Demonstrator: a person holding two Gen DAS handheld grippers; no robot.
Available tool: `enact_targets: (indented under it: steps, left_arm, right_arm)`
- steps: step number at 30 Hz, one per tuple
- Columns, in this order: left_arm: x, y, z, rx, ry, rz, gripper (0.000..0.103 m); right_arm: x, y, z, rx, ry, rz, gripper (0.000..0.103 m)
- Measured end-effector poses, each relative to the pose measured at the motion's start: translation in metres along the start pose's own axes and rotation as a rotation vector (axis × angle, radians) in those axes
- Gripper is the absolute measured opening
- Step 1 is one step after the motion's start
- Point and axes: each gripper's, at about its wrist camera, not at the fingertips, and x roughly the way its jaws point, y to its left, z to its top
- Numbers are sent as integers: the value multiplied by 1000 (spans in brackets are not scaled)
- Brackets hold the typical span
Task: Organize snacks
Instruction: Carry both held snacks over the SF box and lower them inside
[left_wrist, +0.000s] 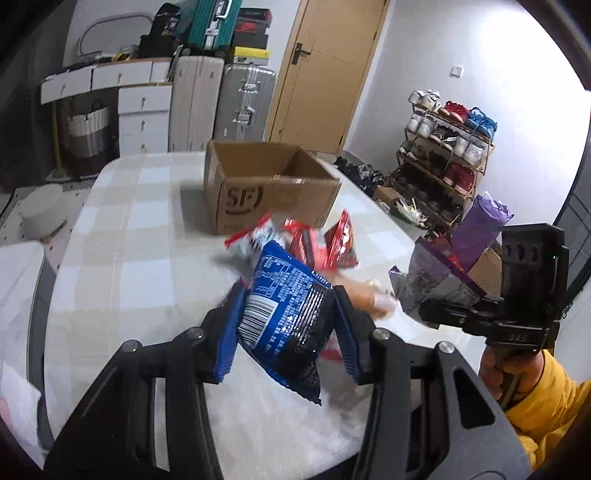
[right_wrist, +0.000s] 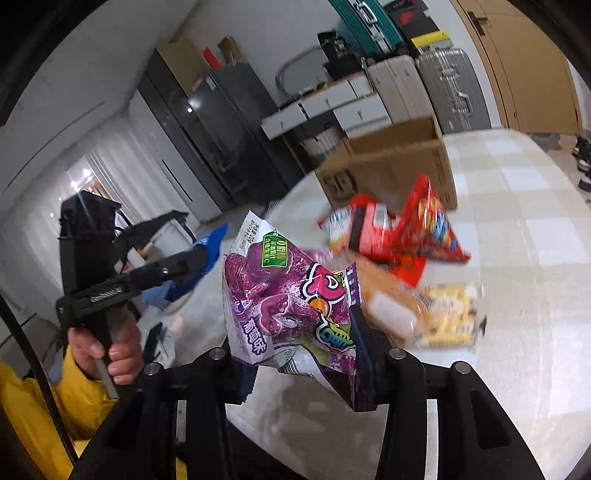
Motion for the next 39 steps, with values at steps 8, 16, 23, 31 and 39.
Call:
enact_targets:
  steps: [8, 16, 23, 31, 39]
  left_arm:
    - [8, -6, 80, 16, -64, -8, 43]
    - [56, 4, 170, -19, -46, 18, 43]
    - [124, 17, 236, -49, 14, 40, 43]
    - [209, 33, 275, -60, 81, 66, 43]
    - [278, 47, 274, -49, 151, 76, 43]
  right_arm:
    - [-19, 1, 71, -42, -96, 14, 44]
    - [-6, -23, 165, -32, -131, 1, 44]
    - [47, -47, 229, 4, -84, 3, 44]
    - [112, -70, 259, -36, 10, -62, 44]
    - [162, -94, 264, -79, 93, -162, 44]
